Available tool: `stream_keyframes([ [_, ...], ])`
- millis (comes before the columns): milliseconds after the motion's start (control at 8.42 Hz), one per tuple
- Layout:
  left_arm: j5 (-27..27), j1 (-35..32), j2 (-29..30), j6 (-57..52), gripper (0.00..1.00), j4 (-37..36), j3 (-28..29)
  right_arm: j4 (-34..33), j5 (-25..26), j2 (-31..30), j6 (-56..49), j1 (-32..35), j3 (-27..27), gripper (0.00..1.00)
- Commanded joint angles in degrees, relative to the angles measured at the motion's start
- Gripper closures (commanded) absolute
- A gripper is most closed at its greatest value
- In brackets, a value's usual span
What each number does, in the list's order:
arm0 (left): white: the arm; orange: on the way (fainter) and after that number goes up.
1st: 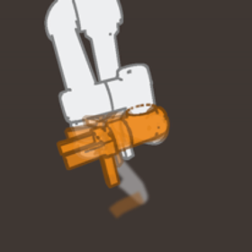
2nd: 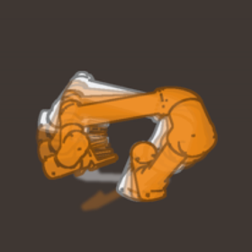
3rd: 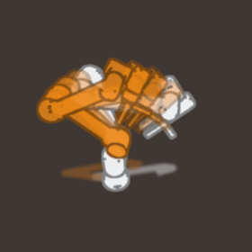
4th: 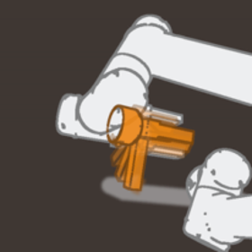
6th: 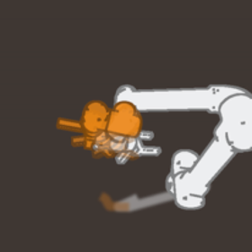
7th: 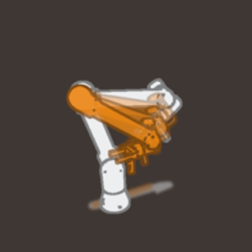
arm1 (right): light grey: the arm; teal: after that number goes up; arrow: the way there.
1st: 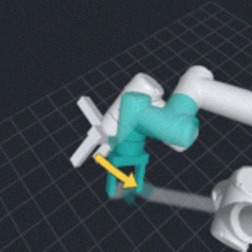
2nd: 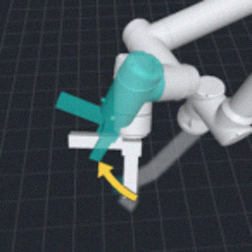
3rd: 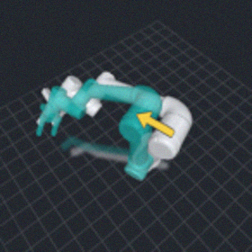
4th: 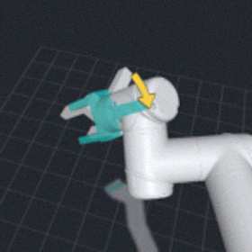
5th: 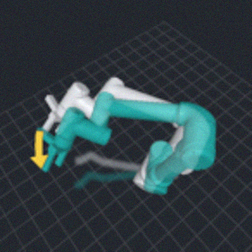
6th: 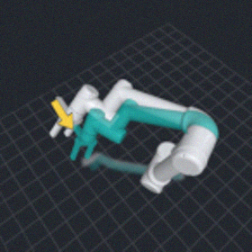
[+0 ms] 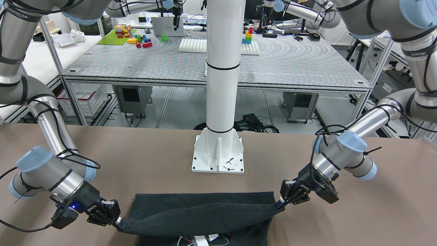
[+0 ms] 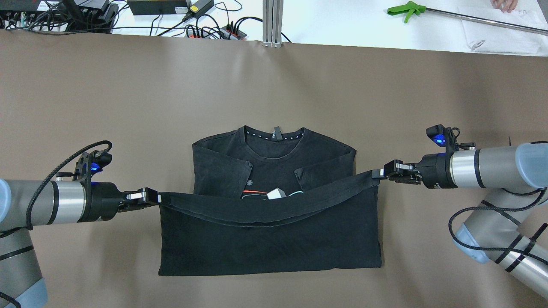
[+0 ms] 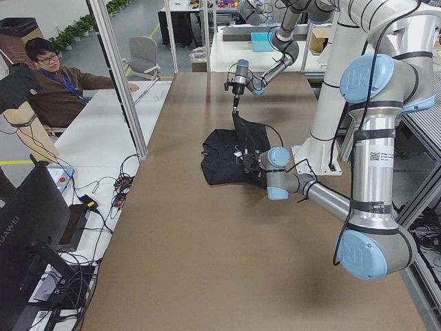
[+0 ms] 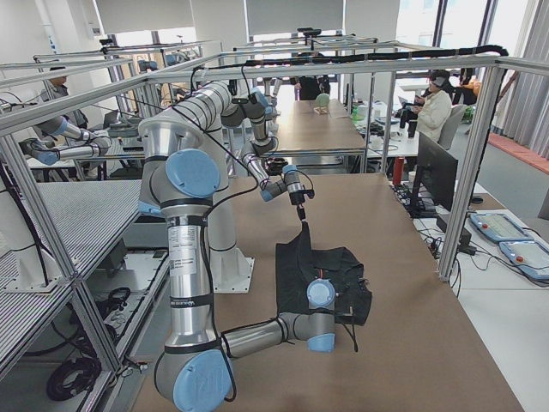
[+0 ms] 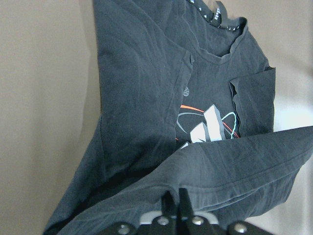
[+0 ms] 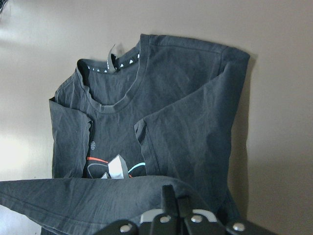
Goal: Fold clothes
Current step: 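Lift the hem with both grippers and fold it toward the neckline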
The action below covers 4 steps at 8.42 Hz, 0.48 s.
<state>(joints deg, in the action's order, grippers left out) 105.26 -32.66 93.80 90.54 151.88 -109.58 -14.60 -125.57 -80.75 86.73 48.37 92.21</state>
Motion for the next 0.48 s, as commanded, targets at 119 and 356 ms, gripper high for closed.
stream_keyframes([
  [119, 0.1, -5.1, 0.3, 0.1, 1.00, -3.0, 0.3, -3.0, 3.0, 0.4, -0.5, 3.0, -0.1, 1.00],
  [356, -0.4, -5.8, 3.0, 0.1, 1.00, -7.3, 1.1, -6.0, 4.0, 0.5, -4.5, 3.4, -0.2, 1.00],
])
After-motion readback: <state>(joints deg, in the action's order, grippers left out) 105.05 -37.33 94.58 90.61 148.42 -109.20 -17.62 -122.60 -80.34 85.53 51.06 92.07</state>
